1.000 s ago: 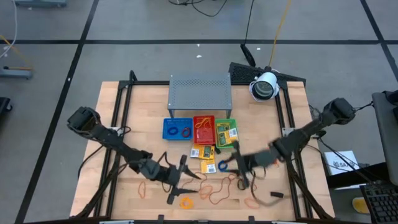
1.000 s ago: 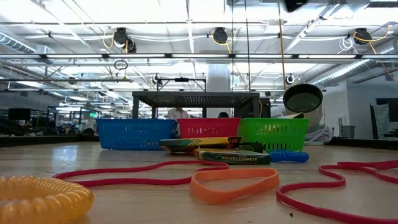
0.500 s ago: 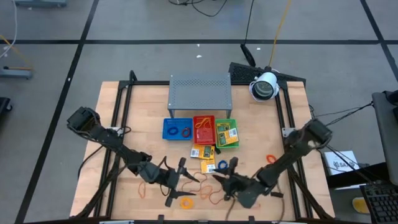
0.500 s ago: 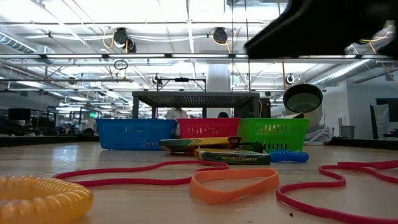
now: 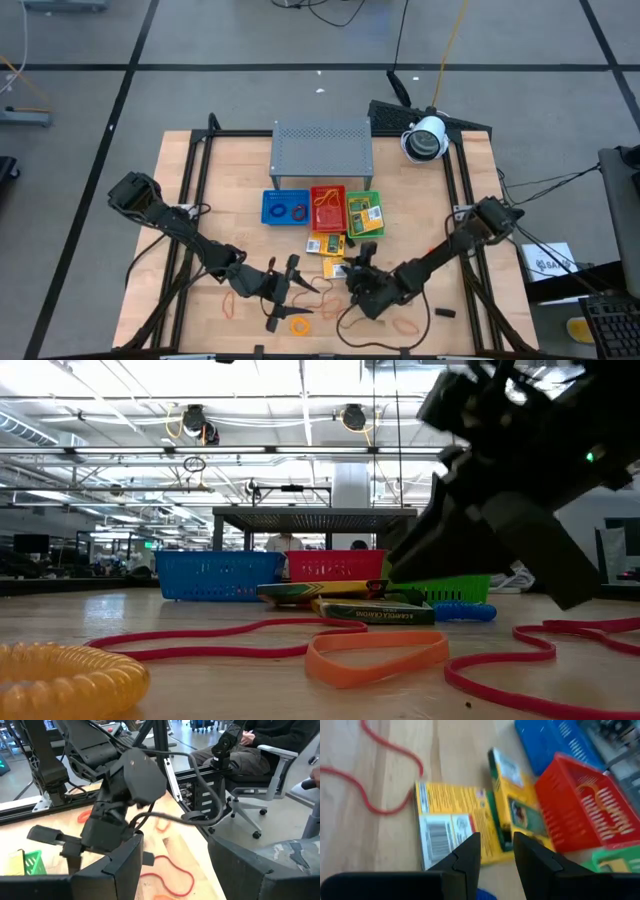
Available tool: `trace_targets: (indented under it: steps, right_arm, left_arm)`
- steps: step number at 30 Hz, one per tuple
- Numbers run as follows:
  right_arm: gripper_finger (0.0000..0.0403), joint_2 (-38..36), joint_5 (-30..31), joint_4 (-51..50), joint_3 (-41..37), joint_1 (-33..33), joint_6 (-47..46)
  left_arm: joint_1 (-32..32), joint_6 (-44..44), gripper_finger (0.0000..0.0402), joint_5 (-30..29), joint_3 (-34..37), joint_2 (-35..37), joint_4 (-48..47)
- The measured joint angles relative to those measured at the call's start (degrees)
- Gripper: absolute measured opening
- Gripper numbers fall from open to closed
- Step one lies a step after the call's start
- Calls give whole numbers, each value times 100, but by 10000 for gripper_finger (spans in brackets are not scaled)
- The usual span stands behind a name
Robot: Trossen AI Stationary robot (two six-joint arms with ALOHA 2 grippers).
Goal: Pick & Place Office Desk Supplies
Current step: Put the crayon pack into the green bin
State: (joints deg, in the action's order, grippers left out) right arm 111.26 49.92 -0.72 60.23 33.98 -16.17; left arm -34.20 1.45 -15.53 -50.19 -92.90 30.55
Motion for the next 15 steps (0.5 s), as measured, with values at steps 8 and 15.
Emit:
trace_targets:
  steps: [8, 15]
  right_arm:
    - [105, -2, -369, -125, -88, -304, -271]
    - [105, -7, -354, -81, -219, -430, -419]
  left_arm:
    - [88, -11, 234, -3, 0, 0, -44]
    - [84, -46, 234, -3, 2, 0, -50]
